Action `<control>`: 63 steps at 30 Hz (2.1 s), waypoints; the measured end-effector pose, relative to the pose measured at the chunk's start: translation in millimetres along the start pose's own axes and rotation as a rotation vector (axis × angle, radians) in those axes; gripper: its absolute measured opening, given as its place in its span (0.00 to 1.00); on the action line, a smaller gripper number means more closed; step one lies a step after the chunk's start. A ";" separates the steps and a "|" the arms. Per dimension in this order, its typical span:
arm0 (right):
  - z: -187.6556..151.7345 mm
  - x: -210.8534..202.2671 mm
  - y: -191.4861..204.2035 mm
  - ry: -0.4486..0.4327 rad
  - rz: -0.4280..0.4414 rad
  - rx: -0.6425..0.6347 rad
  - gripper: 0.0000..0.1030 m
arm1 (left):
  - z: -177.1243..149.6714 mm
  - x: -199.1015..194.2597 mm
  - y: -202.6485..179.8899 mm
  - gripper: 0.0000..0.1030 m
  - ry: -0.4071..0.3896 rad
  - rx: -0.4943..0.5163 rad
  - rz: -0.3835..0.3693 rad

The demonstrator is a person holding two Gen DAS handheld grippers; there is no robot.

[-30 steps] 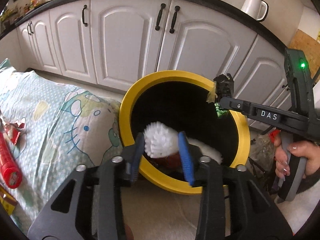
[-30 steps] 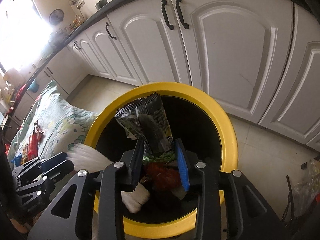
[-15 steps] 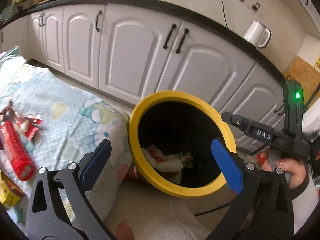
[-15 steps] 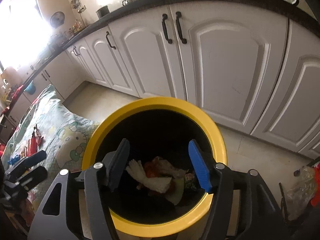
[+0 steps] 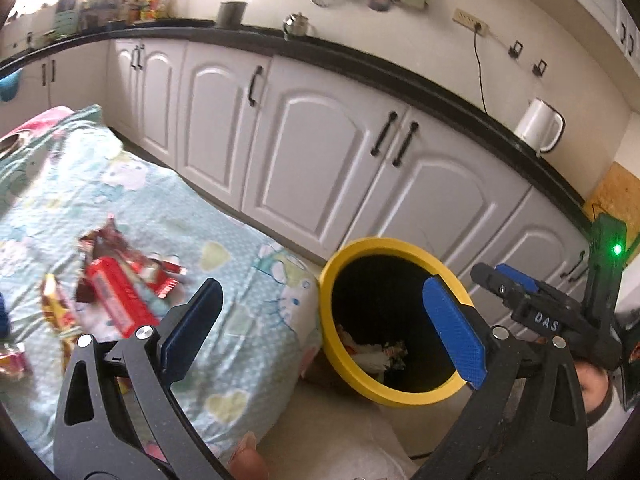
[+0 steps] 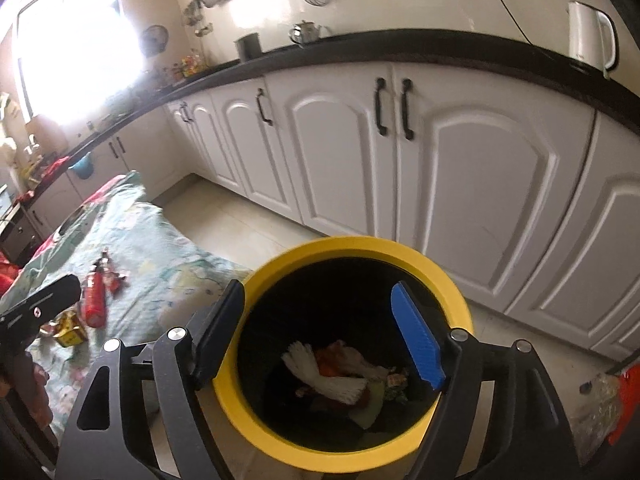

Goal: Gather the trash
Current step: 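Move both tools back over the remaining trash on the blanket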

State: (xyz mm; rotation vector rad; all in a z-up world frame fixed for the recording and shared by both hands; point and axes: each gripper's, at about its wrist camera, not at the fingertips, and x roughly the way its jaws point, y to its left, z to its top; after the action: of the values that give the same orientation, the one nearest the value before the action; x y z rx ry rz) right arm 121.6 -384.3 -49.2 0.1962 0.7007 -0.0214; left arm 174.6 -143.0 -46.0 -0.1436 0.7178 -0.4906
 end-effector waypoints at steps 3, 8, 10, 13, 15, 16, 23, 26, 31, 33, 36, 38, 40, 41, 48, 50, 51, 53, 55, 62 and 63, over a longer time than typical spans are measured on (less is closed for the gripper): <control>1.5 -5.9 14.7 -0.018 0.019 -0.029 0.73 | 2.6 -12.2 6.1 0.89 -0.026 -0.009 0.023; 4.6 -15.4 42.4 -0.057 0.062 -0.075 0.74 | 5.9 -33.4 21.0 0.89 -0.064 -0.034 0.065; 6.0 -16.8 51.4 -0.065 0.078 -0.088 0.75 | 7.2 -41.1 27.4 0.89 -0.081 -0.040 0.085; 8.0 -17.6 65.7 -0.067 0.101 -0.106 0.75 | 9.8 -53.2 40.9 0.89 -0.105 -0.055 0.119; 9.4 -16.8 74.3 -0.067 0.114 -0.120 0.75 | 10.9 -59.0 48.8 0.89 -0.118 -0.067 0.135; 9.6 -16.6 78.1 -0.068 0.120 -0.127 0.75 | 11.0 -62.9 53.5 0.89 -0.126 -0.073 0.145; 10.7 -13.8 109.1 -0.061 0.167 -0.175 0.75 | 6.9 -83.3 81.3 0.89 -0.160 -0.102 0.213; 9.7 -12.5 120.3 -0.059 0.188 -0.190 0.75 | 4.3 -89.2 90.7 0.89 -0.166 -0.117 0.236; 9.1 -9.7 143.3 -0.050 0.226 -0.226 0.75 | 0.0 -97.7 103.6 0.89 -0.176 -0.133 0.266; 9.0 -7.8 152.2 -0.044 0.242 -0.235 0.75 | -2.2 -101.1 108.5 0.89 -0.180 -0.139 0.276; 8.6 -3.0 165.1 -0.030 0.268 -0.252 0.75 | -4.6 -104.3 114.8 0.89 -0.181 -0.150 0.285; 8.0 0.8 174.0 -0.022 0.286 -0.265 0.75 | -6.9 -107.0 120.2 0.89 -0.179 -0.158 0.290; 7.2 5.2 182.3 -0.014 0.297 -0.280 0.75 | -10.1 -108.9 126.5 0.89 -0.169 -0.172 0.295; 6.3 8.0 187.0 -0.008 0.303 -0.290 0.75 | -12.0 -110.4 129.5 0.89 -0.167 -0.180 0.298; 0.1 32.0 211.9 0.065 0.355 -0.336 0.63 | -29.8 -116.7 162.1 0.87 -0.127 -0.269 0.332; -2.1 40.3 218.9 0.084 0.364 -0.354 0.59 | -34.7 -117.3 171.8 0.83 -0.113 -0.300 0.331; -3.6 45.4 223.2 0.097 0.367 -0.365 0.57 | -37.4 -117.8 176.4 0.81 -0.108 -0.314 0.336; -5.9 54.0 230.2 0.118 0.373 -0.379 0.55 | -44.0 -118.4 185.1 0.78 -0.094 -0.349 0.340; -8.1 62.9 236.5 0.139 0.379 -0.386 0.52 | -51.2 -119.9 193.6 0.74 -0.082 -0.391 0.340; -12.7 85.5 250.8 0.184 0.391 -0.392 0.45 | -80.4 -112.9 207.1 0.59 -0.018 -0.488 0.314; -13.6 89.4 253.1 0.194 0.395 -0.392 0.43 | -82.0 -111.1 208.2 0.58 -0.013 -0.499 0.308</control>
State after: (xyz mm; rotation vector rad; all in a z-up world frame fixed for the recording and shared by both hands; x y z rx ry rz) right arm 202.9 -129.3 -73.2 -0.0436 0.8345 0.5149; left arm 127.9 96.0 -101.7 -0.4938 0.8227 -0.0086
